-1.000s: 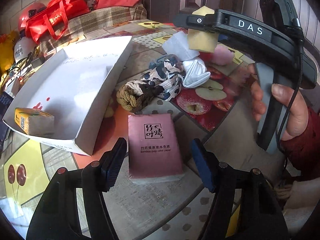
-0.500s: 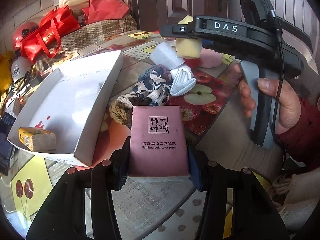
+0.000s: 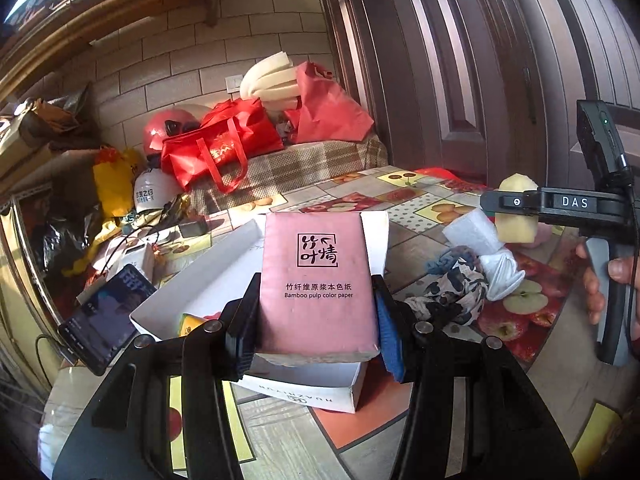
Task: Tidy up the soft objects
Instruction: 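Carry the pink pack over the white box while right carries the yellow sponge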
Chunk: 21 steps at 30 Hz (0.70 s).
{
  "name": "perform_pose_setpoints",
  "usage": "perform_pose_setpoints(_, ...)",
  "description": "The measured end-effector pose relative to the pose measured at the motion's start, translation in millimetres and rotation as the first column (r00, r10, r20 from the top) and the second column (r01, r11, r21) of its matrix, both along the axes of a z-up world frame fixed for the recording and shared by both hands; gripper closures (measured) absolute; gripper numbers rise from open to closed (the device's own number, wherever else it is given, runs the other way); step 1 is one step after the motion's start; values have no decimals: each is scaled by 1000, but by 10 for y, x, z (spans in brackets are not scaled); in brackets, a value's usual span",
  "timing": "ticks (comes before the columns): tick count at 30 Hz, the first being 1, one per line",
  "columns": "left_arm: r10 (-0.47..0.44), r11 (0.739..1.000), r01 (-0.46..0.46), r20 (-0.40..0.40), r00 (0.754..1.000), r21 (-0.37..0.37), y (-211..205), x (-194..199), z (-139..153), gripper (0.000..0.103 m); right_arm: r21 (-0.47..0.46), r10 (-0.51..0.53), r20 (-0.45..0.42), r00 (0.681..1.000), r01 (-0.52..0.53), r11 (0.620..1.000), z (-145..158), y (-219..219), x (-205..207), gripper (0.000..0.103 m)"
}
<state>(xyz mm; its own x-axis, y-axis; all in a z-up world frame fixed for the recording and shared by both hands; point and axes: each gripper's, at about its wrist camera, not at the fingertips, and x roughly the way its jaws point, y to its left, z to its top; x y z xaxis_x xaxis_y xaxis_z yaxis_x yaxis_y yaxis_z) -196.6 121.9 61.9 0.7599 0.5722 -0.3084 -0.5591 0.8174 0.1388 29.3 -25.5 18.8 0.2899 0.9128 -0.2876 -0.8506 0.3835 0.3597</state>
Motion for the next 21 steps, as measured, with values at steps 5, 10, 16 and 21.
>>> perform_pose_setpoints(5,159,981,-153,44,986,-119,384,-284,-22,53,-5,3,1,1000,-3,1000,-4,12,-1,50)
perform_pose_setpoints(10,224,949,-215,11,975,-229,707,-314,-127,53,-13,6,2,1000,-6,1000,-2,30,-19,50)
perform_pose_setpoints(16,171,964,-181,-65,983,-197,834,53,-191,53,-24,5,2,1000,-5,1000,-16,48,-30,50)
perform_pose_setpoints(21,142,980,-145,-33,989,-132,820,222,-140,53,-31,7,27,1000,-6,1000,5,74,-71,50)
